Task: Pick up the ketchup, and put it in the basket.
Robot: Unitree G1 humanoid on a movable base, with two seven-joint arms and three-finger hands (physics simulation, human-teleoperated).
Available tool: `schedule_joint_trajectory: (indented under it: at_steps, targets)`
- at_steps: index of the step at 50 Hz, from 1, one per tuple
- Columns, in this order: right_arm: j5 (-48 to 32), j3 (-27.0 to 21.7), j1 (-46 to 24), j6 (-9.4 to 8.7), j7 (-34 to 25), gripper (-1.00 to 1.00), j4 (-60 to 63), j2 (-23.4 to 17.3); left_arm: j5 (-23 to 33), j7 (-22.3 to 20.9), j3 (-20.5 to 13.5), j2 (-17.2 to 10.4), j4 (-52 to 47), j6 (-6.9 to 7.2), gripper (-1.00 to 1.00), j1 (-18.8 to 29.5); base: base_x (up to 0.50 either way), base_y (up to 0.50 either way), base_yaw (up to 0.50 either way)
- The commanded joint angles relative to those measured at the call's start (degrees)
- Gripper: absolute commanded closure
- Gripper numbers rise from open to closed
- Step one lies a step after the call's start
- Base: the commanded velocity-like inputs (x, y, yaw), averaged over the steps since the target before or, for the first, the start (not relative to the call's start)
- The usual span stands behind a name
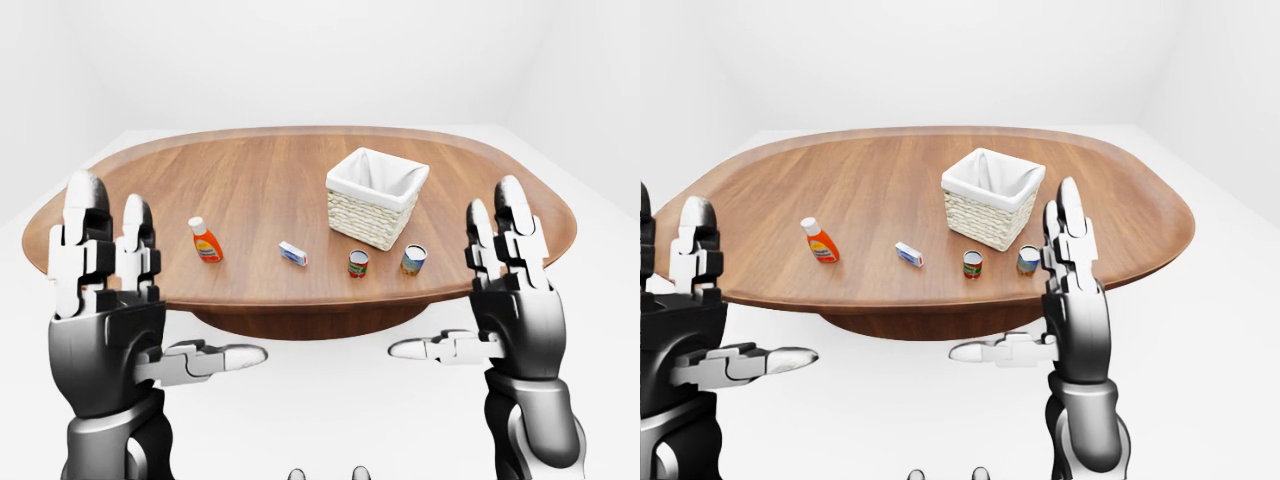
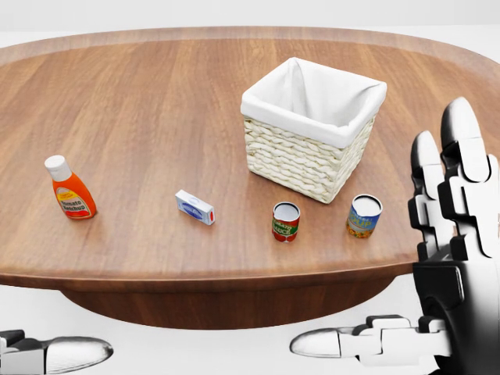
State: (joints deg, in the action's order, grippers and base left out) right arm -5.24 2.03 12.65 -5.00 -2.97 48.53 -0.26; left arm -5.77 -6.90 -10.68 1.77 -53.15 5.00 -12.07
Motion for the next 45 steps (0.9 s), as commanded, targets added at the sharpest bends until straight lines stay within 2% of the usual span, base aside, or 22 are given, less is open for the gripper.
schedule_joint_trajectory:
  at_steps: [1, 12, 41, 45]
  targets:
    - [-0.9, 0.3, 1.2, 0.00, 0.2, -1.00, 4.6, 0.1, -1.3, -0.5, -2.3, 0.7, -4.3, 0.00, -1.00, -0.2, 0.00, 0.00, 0.00]
    - [-0.6, 0.6, 1.7, 0.00, 0.1, -1.00, 7.0, 0.2, -1.8, -0.5, -2.4, 0.7, -4.5, 0.00, -1.00, -0.5, 0.00, 0.00, 0.00]
    - [-2.2, 2.4, 1.9, 0.00, 1.0, -1.00, 5.8, -0.4, -0.6, -0.6, -1.7, 0.7, -3.6, 0.00, -1.00, -0.6, 0.00, 0.50, 0.00]
    - [-2.9, 2.7, 1.4, 0.00, 1.8, -1.00, 4.6, -0.3, 0.7, -0.6, -0.7, 0.7, -3.2, 0.00, -1.00, -1.1, 0.00, 0.00, 0.00]
